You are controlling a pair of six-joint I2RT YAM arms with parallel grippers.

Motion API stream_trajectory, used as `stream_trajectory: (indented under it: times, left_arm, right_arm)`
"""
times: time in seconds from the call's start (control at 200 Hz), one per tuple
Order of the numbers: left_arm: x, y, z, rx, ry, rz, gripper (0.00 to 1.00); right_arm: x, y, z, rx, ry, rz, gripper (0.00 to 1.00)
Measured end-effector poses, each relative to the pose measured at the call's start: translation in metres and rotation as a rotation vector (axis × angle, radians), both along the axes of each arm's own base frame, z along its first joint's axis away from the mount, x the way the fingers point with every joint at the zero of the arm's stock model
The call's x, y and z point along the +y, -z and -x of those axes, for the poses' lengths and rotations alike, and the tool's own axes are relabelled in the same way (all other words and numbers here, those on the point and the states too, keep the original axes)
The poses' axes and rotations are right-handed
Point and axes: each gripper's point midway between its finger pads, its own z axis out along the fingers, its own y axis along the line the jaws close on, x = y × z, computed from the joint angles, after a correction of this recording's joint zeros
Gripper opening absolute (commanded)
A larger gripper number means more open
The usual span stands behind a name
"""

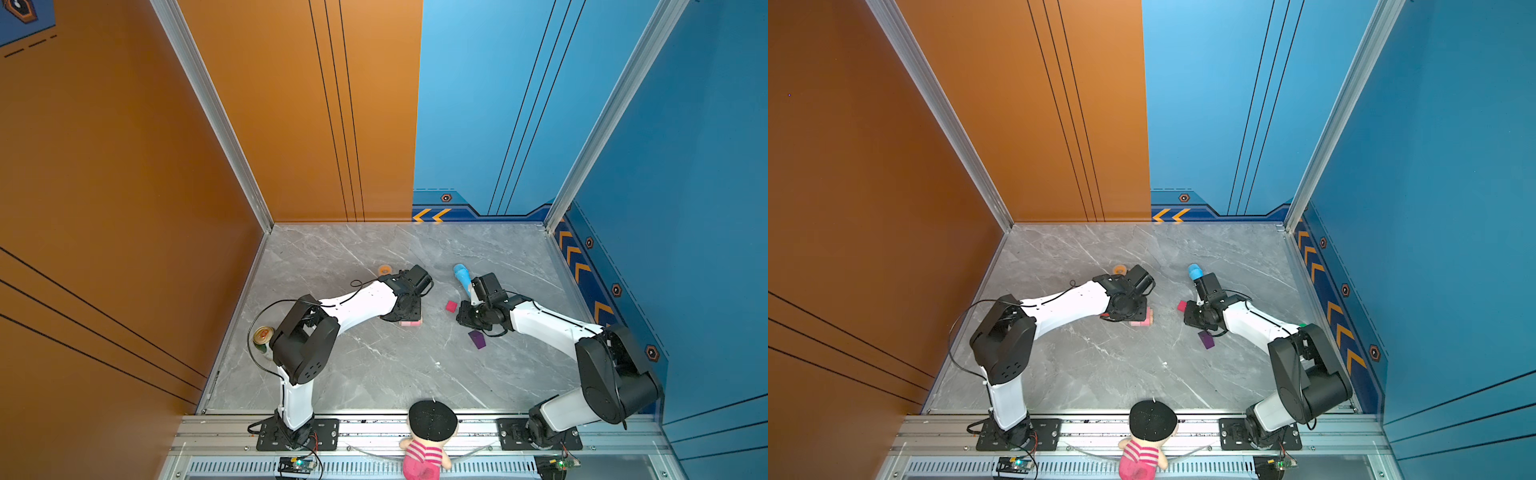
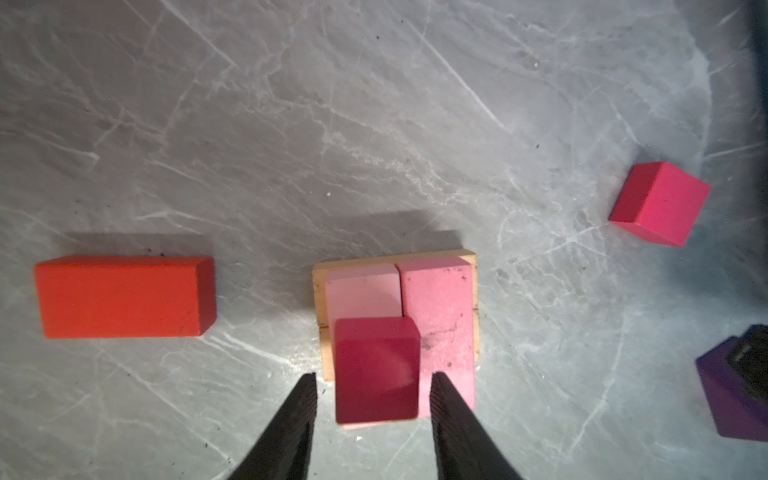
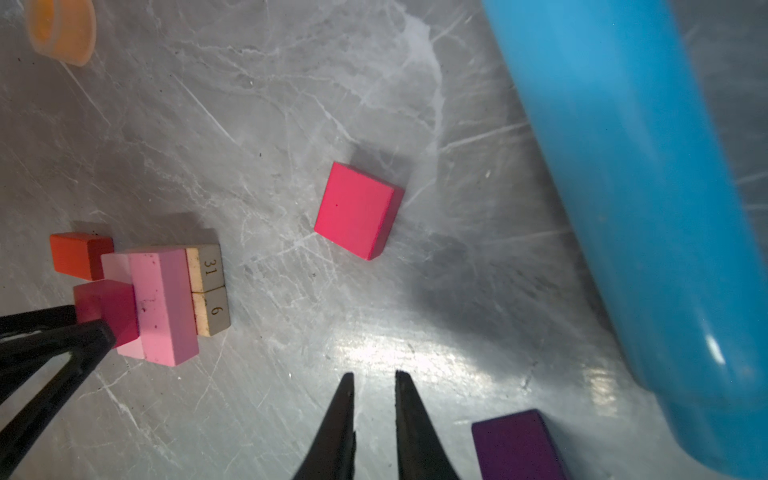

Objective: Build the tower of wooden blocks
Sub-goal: 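Lower the magenta cube onto the pink blocks and open the left gripper, then raise the left gripper while the right gripper moves to another magenta cube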

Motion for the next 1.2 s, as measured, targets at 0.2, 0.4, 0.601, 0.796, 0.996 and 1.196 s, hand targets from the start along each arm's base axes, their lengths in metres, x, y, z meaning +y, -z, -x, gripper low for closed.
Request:
stream_trajectory:
  times: [0.2, 0.4, 0.601, 0.796, 0.996, 1.196]
  left_arm:
    - [0.001, -0.033, -0.003, -0.074, 0.022, 0.035, 0.49]
    - [0.003, -0.062, -0.006, -0.149, 0.058, 0.064, 0.50]
    - [0.019, -0.072, -0.011, -0.202, 0.061, 0.115, 0.50]
    - [0.041, -0.056, -0.016, -0.184, 0.031, 0.184, 0.50]
    - [0.053, -0.043, -0.020, -0.148, 0.016, 0.232, 0.50]
    - [0.057, -0.040, -0.018, -0.141, 0.022, 0.256, 0.50]
  right_arm:
    - [0.001, -0.002, 0.000, 0.003, 0.002, 0.010, 0.35]
    - [0.012, -0.013, -0.015, -0.018, 0.010, 0.021, 0.50]
    - [0.014, -0.005, -0.029, -0.002, 0.062, 0.084, 0.53]
    - [0.015, -0.005, -0.040, 0.002, 0.134, 0.139, 0.53]
    - [0.024, -0.005, -0.051, -0.004, 0.177, 0.198, 0.52]
    - [0.020, 0.007, -0.051, 0.030, 0.217, 0.258, 0.51]
